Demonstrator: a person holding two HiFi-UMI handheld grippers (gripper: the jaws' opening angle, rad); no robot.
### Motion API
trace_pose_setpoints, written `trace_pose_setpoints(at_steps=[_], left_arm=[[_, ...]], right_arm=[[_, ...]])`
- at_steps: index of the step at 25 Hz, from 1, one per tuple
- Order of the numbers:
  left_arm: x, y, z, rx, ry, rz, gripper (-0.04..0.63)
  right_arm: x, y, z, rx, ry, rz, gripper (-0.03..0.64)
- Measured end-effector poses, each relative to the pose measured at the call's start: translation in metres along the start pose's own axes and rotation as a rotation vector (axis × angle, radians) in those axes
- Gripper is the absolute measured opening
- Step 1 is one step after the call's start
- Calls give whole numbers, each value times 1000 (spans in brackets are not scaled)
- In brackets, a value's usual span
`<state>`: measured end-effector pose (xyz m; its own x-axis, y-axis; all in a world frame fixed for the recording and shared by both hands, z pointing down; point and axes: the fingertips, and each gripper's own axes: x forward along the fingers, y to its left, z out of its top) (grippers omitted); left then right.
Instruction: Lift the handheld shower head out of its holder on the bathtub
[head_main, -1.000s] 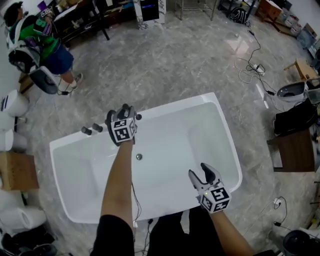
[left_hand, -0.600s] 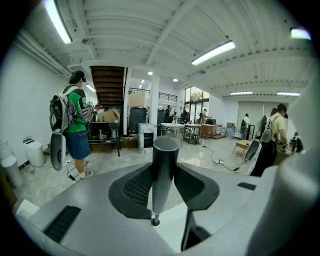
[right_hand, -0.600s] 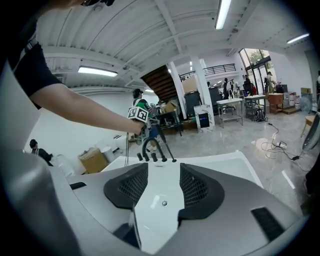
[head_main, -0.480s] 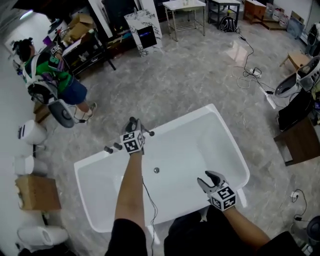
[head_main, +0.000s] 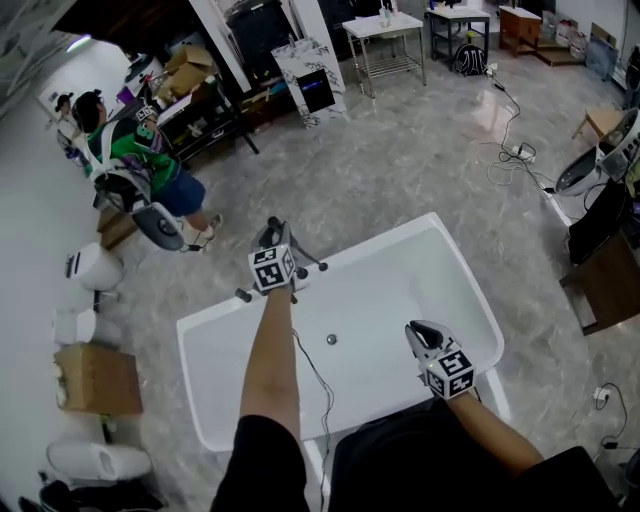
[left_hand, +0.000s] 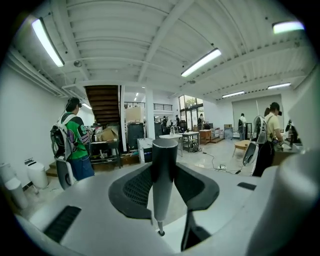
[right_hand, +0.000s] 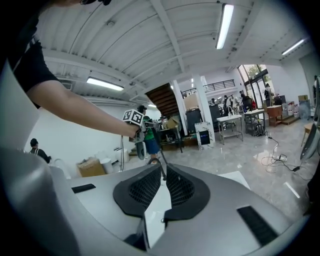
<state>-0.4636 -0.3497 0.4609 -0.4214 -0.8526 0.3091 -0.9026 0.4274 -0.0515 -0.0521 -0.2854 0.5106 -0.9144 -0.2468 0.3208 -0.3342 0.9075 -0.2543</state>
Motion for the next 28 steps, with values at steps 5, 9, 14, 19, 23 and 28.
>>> trace_pose_setpoints(at_steps=[5,9,14,19,23,28], left_arm=[[-18,6,30,6,-32,22,129],[-26,4,48,14,-57,32,129],[-40,13,63,-33,-85,57,129],[-39,15,77,23,-84,50,129],[-42,18,83,14,-88,54,129],[-29,-5,76,18,-78,56,129]], right_arm=[[-3,-1,27,-37,-44,8,8],[-4,-2,37,-65,-55,27,6],[-9,-7,46,-68,-72,12,3],[-9,-8,59,-81,-111,-7,-2],[-10,-5,72,-105,-147,-9,-2],[-20,-24,67,-116,-147,-27,-2]])
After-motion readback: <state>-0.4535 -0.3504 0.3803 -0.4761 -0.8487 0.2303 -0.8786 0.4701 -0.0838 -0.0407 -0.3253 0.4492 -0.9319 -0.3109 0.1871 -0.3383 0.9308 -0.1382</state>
